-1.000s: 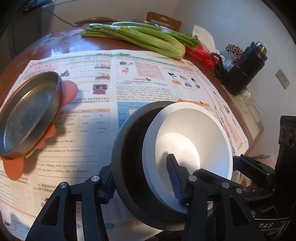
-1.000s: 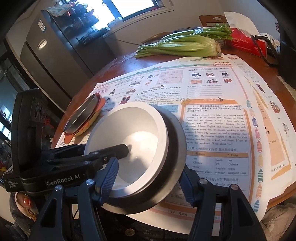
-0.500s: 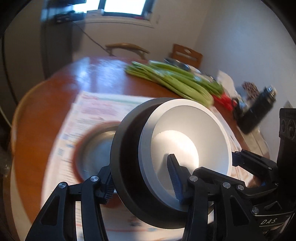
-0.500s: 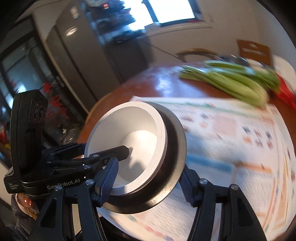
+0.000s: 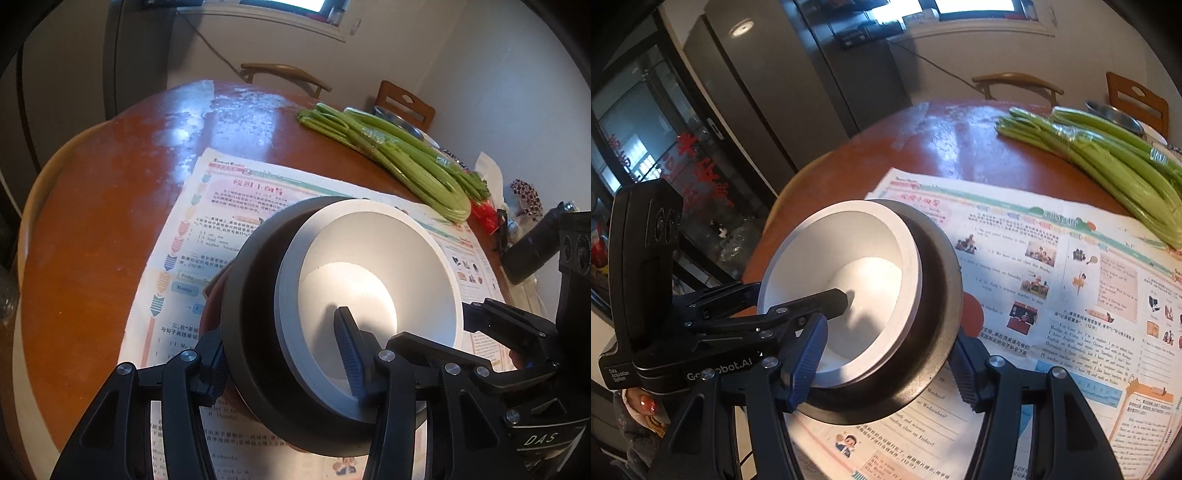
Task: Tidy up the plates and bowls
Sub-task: 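Lower the nested bowls onto the flat steel plate and open the left tool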
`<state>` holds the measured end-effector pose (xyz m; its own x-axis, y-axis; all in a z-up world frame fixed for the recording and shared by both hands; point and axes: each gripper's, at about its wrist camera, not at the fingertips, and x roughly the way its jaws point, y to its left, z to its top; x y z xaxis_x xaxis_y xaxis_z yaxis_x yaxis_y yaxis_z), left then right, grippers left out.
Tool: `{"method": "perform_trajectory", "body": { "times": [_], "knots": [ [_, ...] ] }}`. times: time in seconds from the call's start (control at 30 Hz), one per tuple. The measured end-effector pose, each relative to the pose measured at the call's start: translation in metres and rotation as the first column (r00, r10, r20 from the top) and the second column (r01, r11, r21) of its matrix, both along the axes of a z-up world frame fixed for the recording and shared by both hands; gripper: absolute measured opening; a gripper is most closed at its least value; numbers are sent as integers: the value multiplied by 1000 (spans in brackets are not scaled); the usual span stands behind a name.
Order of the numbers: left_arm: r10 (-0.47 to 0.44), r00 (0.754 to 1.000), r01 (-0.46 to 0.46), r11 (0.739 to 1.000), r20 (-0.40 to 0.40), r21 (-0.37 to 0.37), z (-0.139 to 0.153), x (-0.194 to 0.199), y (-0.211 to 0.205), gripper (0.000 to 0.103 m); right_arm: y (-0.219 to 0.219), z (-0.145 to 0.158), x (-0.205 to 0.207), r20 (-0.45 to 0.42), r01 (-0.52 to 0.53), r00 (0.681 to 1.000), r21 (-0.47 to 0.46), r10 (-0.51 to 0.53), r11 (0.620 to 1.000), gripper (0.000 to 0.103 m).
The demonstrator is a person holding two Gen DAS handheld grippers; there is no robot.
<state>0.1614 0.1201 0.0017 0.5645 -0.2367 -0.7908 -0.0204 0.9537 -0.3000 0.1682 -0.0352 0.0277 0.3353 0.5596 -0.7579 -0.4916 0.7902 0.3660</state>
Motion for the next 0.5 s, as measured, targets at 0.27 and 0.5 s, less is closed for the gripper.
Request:
{"method": "perform_trajectory", "body": {
  "times": [0.27,0.5],
  "knots": [
    [32,999,-33,998,13,46,-12,4,7,54,5,-12,7,12,17,1000,-11,-17,1000,63],
    [79,995,-85,991,60,103,-4,-3,11,54,10,-9,-1,68,23,998,-57,-19,998,63]
  ]
}}
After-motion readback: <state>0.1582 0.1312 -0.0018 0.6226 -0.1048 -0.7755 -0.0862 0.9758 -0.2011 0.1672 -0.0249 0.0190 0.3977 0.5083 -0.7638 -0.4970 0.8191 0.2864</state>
